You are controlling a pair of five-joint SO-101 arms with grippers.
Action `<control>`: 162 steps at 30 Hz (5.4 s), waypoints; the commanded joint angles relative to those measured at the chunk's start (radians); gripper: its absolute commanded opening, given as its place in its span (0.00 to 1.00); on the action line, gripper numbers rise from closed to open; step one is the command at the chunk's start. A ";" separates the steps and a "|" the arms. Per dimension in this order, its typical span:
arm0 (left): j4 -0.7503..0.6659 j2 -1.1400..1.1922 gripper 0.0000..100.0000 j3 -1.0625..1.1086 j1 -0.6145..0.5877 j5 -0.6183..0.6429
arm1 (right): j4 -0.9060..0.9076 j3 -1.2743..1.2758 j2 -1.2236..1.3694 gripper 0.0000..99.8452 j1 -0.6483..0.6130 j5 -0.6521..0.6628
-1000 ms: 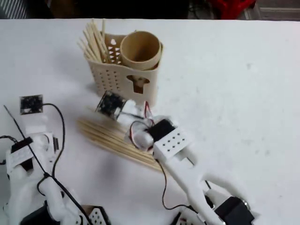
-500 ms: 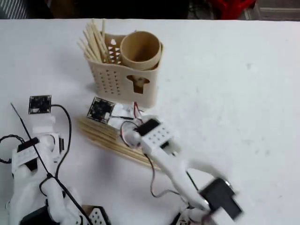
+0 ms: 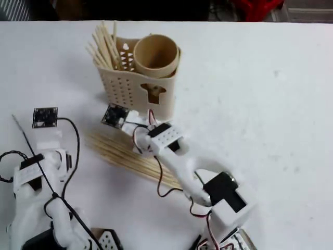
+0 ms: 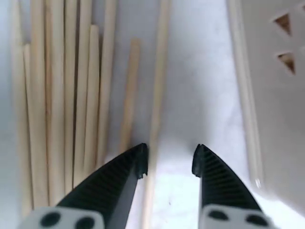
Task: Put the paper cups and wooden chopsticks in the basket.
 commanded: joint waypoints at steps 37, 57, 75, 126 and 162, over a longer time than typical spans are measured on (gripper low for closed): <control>-0.020 -0.007 0.13 -0.002 -0.005 0.008 | 0.091 -0.259 -0.863 0.02 0.008 -0.305; -0.020 -0.007 0.13 -0.002 -0.007 0.009 | -0.639 -0.562 -0.153 0.02 0.045 -0.440; -0.020 -0.007 0.13 -0.002 -0.007 0.009 | -0.794 -0.172 -0.294 0.13 0.048 -0.440; -0.018 -0.007 0.13 -0.002 -0.007 0.009 | 0.084 0.023 -0.042 0.15 -0.041 -0.029; -0.018 -0.007 0.13 -0.002 -0.007 0.009 | 0.374 -0.586 -0.727 0.02 0.036 -0.341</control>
